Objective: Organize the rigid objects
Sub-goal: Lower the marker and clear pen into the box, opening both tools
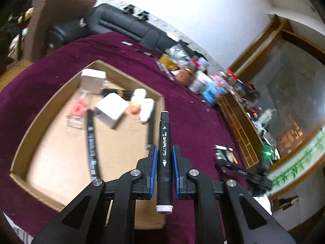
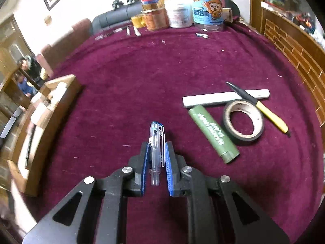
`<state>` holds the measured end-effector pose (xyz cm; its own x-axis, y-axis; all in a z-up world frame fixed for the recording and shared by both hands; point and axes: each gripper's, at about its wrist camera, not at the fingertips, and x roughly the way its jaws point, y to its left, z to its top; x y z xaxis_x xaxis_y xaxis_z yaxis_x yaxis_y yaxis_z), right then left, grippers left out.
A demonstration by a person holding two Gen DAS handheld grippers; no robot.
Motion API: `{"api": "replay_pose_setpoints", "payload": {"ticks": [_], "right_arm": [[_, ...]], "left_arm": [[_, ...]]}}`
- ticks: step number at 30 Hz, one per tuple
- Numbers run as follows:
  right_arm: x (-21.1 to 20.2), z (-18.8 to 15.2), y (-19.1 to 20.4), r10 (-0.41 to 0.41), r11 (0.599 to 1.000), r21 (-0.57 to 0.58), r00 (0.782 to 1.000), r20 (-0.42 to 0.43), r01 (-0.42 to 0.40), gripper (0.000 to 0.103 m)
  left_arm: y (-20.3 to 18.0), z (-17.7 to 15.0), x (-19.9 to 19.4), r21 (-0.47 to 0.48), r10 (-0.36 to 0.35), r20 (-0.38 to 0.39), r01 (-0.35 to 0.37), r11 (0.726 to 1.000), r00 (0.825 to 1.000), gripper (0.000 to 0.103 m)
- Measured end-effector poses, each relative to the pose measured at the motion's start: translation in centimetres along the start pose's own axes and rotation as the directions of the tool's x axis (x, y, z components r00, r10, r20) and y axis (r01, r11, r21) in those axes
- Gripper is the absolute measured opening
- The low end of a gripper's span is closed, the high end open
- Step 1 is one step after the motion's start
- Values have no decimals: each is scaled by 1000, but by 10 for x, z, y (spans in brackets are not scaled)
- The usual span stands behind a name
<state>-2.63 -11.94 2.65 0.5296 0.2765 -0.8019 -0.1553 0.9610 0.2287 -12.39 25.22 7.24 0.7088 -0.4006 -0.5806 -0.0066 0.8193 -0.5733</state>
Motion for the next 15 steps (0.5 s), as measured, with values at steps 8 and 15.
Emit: {"api": "replay_pose_setpoints", "payload": {"ticks": [8,15], "right_arm": [[-14,11,62,217,976,-27,976,4,-217,13],[10,14,138,344,934,-74,935,-88,-350,13]], "left_arm": [[29,-2,33,-118,53,-106,-66,991,993,12],[45,-2,55,-198,114,-163,-145,969,980,12]]}}
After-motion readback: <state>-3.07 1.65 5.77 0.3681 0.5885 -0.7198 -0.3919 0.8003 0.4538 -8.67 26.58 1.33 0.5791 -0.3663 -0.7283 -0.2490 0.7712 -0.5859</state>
